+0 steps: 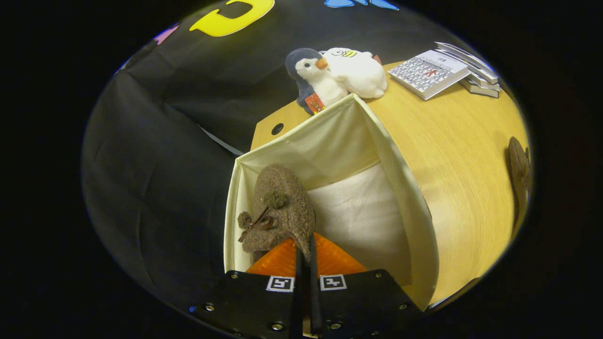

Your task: Open the storage box then place both shoes into the box .Put the left shoe in first, then the right shoe, with the right side of both shoes facing outward in a uniform manner.

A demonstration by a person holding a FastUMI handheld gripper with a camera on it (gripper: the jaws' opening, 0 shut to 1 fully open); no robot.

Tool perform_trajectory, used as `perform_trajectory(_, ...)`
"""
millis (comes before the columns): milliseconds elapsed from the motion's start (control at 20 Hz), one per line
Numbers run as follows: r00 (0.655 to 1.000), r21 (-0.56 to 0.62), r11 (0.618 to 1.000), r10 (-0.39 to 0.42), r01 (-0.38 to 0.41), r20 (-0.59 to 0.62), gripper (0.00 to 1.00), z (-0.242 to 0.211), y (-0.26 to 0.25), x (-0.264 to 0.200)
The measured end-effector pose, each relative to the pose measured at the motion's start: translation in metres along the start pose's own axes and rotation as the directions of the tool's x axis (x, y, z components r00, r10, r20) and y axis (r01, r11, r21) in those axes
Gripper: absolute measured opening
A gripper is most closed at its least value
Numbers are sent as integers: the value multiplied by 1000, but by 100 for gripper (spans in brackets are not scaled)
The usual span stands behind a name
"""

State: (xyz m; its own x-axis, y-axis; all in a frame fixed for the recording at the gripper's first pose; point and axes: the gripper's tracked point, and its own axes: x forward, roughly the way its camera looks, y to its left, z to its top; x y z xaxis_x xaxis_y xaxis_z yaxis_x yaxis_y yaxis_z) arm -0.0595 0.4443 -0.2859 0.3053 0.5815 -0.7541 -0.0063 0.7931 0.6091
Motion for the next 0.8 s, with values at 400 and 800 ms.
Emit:
perform_trajectory(400,987,-96,982,161,-160,6,77,6,37,-20)
perform_trajectory(800,969,-293,949,170,-113,178,98,62,4,-105)
